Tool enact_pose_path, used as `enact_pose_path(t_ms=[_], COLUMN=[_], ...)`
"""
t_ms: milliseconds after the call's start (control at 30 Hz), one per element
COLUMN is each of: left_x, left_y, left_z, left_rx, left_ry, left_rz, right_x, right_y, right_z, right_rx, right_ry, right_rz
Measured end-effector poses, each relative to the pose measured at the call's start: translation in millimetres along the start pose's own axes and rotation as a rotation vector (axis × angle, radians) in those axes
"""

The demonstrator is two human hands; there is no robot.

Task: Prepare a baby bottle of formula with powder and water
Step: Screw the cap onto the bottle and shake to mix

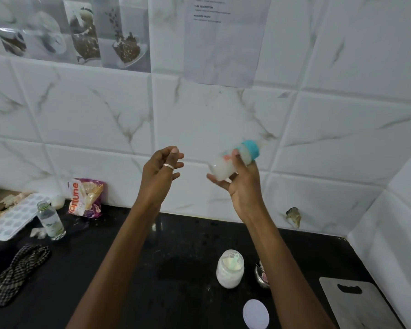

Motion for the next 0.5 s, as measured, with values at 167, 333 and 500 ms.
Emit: enact_pose_path(t_ms=[167,333,500], left_x=[1.6,-1.7,-6.0], left_y=[2.9,5.5,7.3], left_z=[1.6,1.5,0.5], left_rx=[-0.013,-0.018,-0.033], left_ry=[-0.002,-0.019,-0.028], left_rz=[0.011,0.01,0.008], right_x=[1.6,4.2,4.8], right_y=[1.0,-8.4,-2.6], right_z=[-1.6,2.9,-1.5], right_rx=[0.005,0.02,0.014], right_ry=[-0.085,0.016,-0.029], right_rz=[-0.179,0.015,-0.1])
Point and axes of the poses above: each hand's wrist, its own z-axis towards the middle knuckle, its own x-axis out of the back of the hand, y = z × x, the point moved 4 cm from there along z, towards the middle knuckle, and after that the axes turned 15 degrees about y, right-handed, at the moved point
